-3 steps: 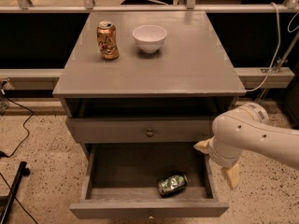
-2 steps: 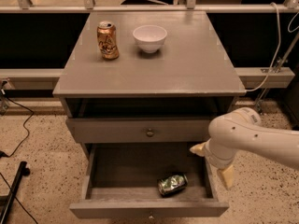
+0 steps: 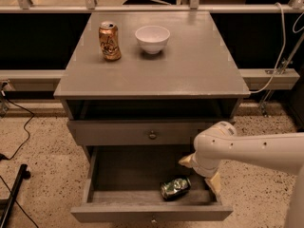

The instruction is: Pick green can from middle drawer and place on counter

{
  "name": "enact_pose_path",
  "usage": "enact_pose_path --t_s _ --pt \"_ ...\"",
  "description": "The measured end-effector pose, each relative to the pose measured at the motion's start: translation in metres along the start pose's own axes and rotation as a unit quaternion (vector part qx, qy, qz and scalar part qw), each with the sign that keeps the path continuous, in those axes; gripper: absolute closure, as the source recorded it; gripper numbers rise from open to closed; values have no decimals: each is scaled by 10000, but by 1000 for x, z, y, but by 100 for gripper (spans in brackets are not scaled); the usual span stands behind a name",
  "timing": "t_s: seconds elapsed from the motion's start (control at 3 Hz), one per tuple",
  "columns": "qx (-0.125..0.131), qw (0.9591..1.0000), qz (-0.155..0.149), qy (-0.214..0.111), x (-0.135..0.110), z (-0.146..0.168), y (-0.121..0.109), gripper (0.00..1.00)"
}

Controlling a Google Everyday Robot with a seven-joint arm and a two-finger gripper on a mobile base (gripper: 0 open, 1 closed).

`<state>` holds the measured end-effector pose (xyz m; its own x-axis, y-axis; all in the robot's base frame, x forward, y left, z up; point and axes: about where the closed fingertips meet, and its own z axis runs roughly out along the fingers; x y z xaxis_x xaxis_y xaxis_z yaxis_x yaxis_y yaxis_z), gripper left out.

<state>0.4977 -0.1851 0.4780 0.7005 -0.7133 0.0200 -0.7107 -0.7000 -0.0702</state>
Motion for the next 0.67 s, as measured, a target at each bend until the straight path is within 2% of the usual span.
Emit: enact_pose_path --t_s 0.33,0.67 --pt "11 9993 -344 -110 -10 27 -9 0" --pt "186 9974 -601 -366 -18 47 -18 0"
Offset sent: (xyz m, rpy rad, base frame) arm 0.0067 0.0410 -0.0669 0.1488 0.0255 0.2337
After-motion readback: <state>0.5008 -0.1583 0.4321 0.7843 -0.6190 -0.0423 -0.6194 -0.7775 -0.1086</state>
